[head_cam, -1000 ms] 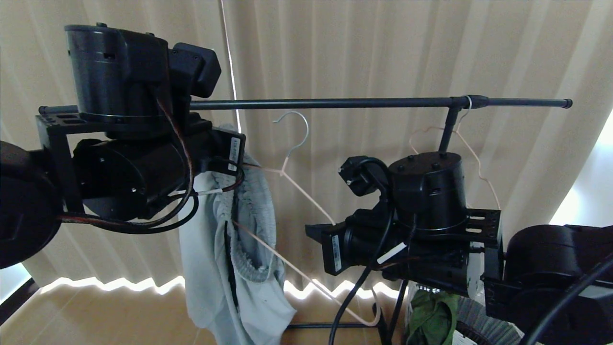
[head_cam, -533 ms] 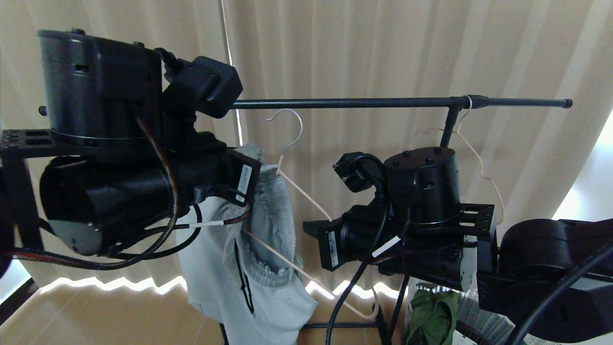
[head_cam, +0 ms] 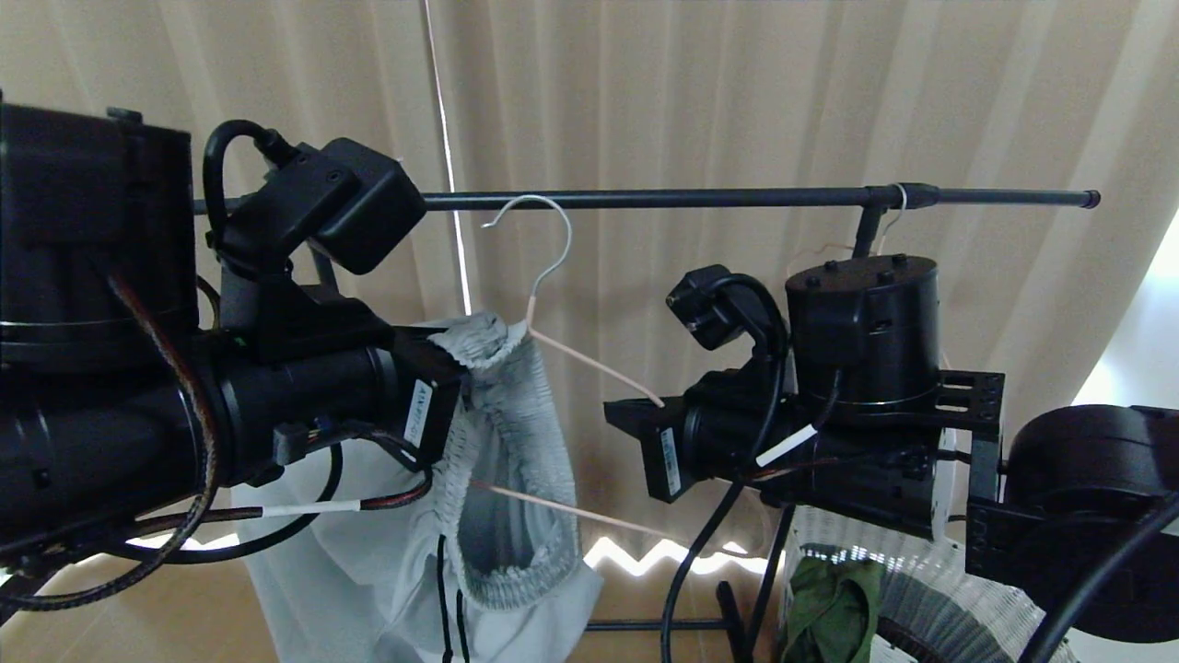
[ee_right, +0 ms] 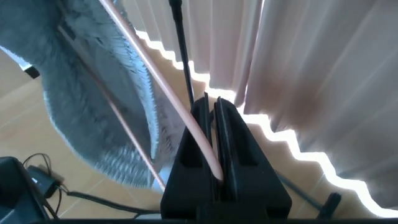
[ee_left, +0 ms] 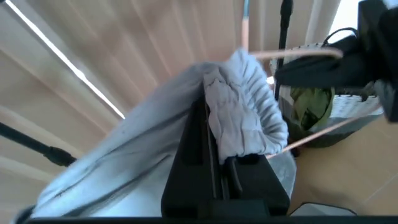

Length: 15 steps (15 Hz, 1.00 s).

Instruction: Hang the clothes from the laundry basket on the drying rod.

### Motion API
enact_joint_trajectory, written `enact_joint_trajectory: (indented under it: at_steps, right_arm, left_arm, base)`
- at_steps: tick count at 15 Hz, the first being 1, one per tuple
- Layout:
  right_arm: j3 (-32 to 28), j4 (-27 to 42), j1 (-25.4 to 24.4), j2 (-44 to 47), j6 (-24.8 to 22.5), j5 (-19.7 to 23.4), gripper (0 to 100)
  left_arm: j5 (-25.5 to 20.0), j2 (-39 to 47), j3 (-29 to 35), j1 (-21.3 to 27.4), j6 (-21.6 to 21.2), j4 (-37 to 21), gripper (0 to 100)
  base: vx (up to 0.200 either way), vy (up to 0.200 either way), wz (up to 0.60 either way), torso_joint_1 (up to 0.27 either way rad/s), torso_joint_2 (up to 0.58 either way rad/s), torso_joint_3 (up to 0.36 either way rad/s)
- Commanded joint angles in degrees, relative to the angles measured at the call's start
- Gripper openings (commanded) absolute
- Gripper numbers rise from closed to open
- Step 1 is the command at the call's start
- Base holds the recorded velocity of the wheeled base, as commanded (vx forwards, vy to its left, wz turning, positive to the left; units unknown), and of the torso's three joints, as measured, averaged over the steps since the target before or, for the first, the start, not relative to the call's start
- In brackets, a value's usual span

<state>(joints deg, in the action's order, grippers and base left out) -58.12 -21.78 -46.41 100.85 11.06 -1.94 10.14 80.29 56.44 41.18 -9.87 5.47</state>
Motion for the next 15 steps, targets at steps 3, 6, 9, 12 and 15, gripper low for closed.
enact_joint_trajectory:
  at_steps: [3,6,9,12,15]
  right_arm:
    - [-0.85,-0.36,1.23,-1.01,0.02,0.00,0]
    - [-0.76,-2.91,1.59,-1.01,-0.07,0.00,0]
    - [-0.50,-3.53,1.67,-0.92,-0.07,0.00,0]
    - [-0.67,-3.53,1.76,-0.92,-0.07,-0.08,0]
    - [-0.94,-3.62,3.78,-0.83,-0.25,-0.08,0]
  left_arm:
    - [0.05,0.04,-1.77,-0.57,-0.15,0.06,0]
    - [0.05,0.13,-2.48,-0.57,-0.23,0.15,0]
    - [0.05,0.66,-2.57,-0.57,-0.06,0.15,0]
    - [-0.04,0.66,-2.83,-0.57,-0.15,0.33,100]
    - [-1.27,0.13,-3.71,-0.57,-0.15,0.85,100]
  base:
    - [0.000,0.000,0.00,0.000,0.00,0.000]
    - [0.000,0.000,0.00,0.000,0.00,0.000]
    - [0.000,0.000,0.00,0.000,0.00,0.000]
    - [0.000,0.000,0.00,0.000,0.00,0.000]
    - [0.000,0.000,0.00,0.000,0.00,0.000]
